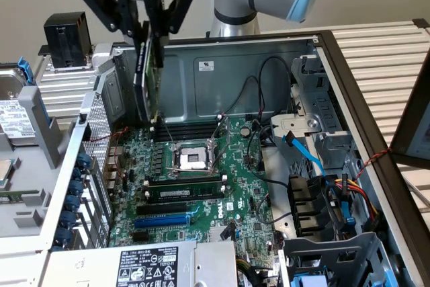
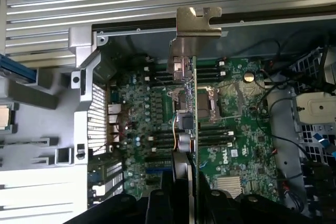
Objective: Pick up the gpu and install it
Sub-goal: 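Pick up the gpu and move the gpu toward the slot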
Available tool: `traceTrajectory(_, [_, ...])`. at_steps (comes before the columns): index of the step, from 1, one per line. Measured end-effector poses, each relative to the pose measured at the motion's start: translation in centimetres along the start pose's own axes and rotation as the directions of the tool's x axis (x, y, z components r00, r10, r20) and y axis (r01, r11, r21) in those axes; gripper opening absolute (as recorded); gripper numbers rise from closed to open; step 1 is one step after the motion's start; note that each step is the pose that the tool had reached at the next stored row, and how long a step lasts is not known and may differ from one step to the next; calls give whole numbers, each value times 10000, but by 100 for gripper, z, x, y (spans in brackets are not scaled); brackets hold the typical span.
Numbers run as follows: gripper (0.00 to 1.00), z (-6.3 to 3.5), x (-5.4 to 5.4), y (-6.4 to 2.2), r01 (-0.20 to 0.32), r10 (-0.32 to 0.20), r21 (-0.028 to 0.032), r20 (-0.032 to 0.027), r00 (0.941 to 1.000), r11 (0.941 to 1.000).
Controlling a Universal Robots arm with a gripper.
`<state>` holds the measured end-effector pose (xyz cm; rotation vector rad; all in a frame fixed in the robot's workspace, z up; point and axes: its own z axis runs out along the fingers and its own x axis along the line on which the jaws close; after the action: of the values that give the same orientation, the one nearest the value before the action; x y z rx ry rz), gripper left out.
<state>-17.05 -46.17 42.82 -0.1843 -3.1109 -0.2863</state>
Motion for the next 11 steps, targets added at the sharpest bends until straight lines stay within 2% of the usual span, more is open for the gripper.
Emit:
traceTrajectory(3, [28,7,-130,14,-3,3,13,-38,10000,10000])
traceTrajectory(6, [28,39,-208,53,-5,5,92,-39,10000,10000])
traceTrajectory(11, [28,118,-242,193,-7,7,223,-30,10000,9998])
